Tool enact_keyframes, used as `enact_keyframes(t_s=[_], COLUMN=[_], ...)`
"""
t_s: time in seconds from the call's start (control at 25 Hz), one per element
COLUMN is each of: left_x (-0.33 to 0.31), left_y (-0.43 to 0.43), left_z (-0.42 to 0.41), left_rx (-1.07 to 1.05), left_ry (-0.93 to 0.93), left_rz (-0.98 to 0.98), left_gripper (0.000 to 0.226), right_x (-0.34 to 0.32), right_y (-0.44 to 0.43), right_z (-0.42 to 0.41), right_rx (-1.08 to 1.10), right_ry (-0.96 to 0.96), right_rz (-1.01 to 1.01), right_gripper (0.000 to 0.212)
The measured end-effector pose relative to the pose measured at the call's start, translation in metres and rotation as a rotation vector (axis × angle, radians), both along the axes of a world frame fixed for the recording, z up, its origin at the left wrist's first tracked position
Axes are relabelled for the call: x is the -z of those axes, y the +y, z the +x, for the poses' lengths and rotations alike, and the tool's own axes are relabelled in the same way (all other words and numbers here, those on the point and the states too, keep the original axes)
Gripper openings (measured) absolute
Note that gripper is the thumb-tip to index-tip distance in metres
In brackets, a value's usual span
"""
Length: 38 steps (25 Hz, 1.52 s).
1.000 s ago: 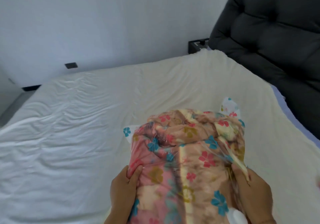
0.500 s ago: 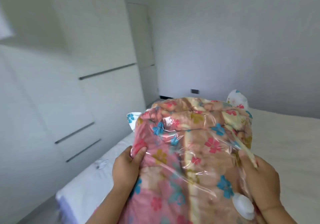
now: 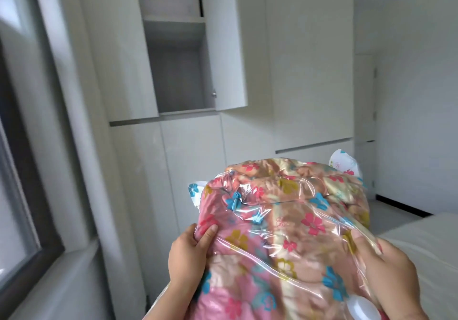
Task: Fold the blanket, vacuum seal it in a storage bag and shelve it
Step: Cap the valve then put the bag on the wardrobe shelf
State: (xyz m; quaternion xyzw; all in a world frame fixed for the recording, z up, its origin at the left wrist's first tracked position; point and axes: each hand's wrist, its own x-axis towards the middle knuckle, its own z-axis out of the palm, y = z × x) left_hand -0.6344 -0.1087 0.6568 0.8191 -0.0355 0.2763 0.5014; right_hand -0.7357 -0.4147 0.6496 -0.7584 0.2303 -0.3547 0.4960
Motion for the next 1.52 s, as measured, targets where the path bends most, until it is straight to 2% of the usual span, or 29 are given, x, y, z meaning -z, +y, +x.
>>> enact_keyframes(t_s=[0.2,0.44,0.76,1.0,1.32,1.52], left_x=[-0.036,-0.079,-0.162,-0.226,-0.280,-0.297], left_y=[0.105,0.159,0.170,0.163,0.159,0.171], left_z=[0.078,0.173,0.370,0.511,0.695,0.786], left_rx=[-0.095,-0.143,-0.166,-0.026,0.163,0.150], left_ry=[-0.071,-0.175,-0.395,-0.457,-0.508,-0.516], left_rz=[-0.058,-0.239,-0.321,-0.423,-0.508,-0.535], left_gripper=[0.034,0.024,0.032,0.030,0.029,0.030], right_x=[-0.032,-0.107,-0.236,-0.317,-0.378,-0.406], right_y=[0.091,0.142,0.164,0.174,0.202,0.231], right_z=[0.116,0.246,0.422,0.515,0.639,0.715], right_rx=[-0.117,-0.181,-0.066,0.054,0.212,0.278], right_ry=[-0.073,-0.249,-0.496,-0.616,-0.721,-0.762], right_rz=[-0.019,-0.179,-0.434,-0.573,-0.695,-0.799], right_gripper=[0.034,0.038,0.054,0.058,0.057,0.054])
